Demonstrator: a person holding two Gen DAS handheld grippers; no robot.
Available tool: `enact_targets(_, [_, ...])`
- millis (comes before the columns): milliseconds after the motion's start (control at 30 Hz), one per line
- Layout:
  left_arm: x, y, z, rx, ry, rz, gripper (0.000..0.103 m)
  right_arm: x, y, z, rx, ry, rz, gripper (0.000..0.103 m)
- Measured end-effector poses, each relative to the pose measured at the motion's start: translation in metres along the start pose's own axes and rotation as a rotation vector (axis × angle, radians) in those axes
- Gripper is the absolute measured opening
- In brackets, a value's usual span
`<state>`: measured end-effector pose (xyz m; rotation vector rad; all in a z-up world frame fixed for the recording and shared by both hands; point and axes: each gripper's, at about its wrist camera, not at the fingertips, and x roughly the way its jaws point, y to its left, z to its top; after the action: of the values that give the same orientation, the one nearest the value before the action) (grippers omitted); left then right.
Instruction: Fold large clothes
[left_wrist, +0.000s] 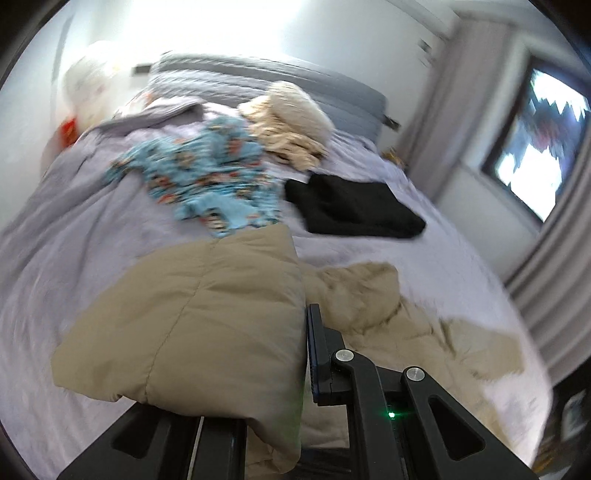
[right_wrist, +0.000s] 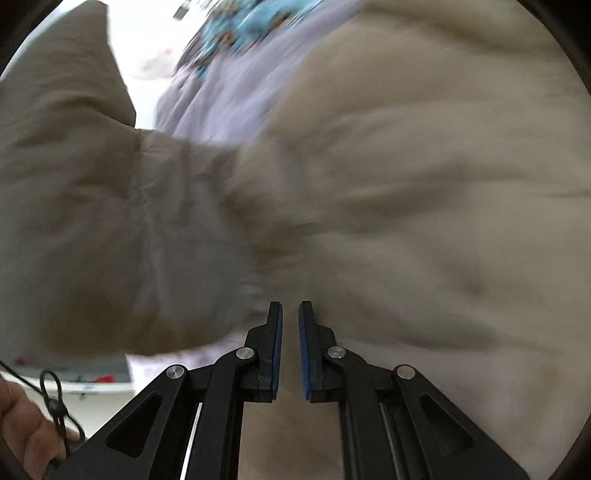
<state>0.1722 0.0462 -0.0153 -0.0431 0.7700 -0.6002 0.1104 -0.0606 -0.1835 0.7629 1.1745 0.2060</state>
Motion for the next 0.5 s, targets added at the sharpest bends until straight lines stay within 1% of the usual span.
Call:
enact_targets(33, [0.014, -0.02, -0.002, 0.038, 0.018, 0.011, 0.012, -0.02, -0.014, -0.003, 0.004, -0.033, -0.044, 0.009])
enact_targets(67, [0.032, -0.044, -0.011, 0.081, 0.046, 0.028, 0.012, -0.042, -0.031, -0.005, 0.008, -0.065, -0.082, 0.01])
enact_targets(133, [0.069, -0.08, -0.025, 0.139, 0.101, 0.055, 0.012, -0.084, -0.068, -0.008, 0.028, -0.115, -0.163, 0.01])
enact_targets(200, [0.102, -0.104, -0.048, 0.193, 0.155, 0.091, 0.012, -0.117, -0.103, -0.011, 0.052, -0.141, -0.226, 0.01])
enact_targets(233, [0.12, -0.107, -0.056, 0.213, 0.186, 0.108, 0.012, -0.129, -0.118, -0.012, 0.061, -0.147, -0.252, 0.011])
enact_targets(267, [0.14, -0.118, -0.072, 0.244, 0.235, 0.135, 0.012, -0.141, -0.135, -0.016, 0.073, -0.152, -0.279, 0.011])
enact_targets(333, [0.166, -0.131, -0.096, 0.295, 0.297, 0.188, 0.012, -0.159, -0.163, -0.021, 0.098, -0.154, -0.302, 0.011])
enact_targets(367, [0.171, -0.132, -0.104, 0.312, 0.309, 0.204, 0.012, -0.165, -0.173, -0.024, 0.11, -0.154, -0.301, 0.011])
enact_targets(400, [0.176, -0.136, -0.112, 0.337, 0.315, 0.226, 0.018, -0.173, -0.184, -0.024, 0.119, -0.154, -0.294, 0.011])
enact_targets(433, [0.177, -0.14, -0.118, 0.358, 0.315, 0.238, 0.028, -0.175, -0.193, -0.026, 0.125, -0.156, -0.283, 0.011])
enact_targets(467, [0.176, -0.142, -0.122, 0.374, 0.314, 0.239, 0.034, -0.174, -0.193, -0.023, 0.127, -0.158, -0.272, 0.011])
enact_targets(500, [0.172, -0.145, -0.124, 0.385, 0.311, 0.235, 0.057, -0.173, -0.194, -0.025, 0.128, -0.162, -0.263, 0.011])
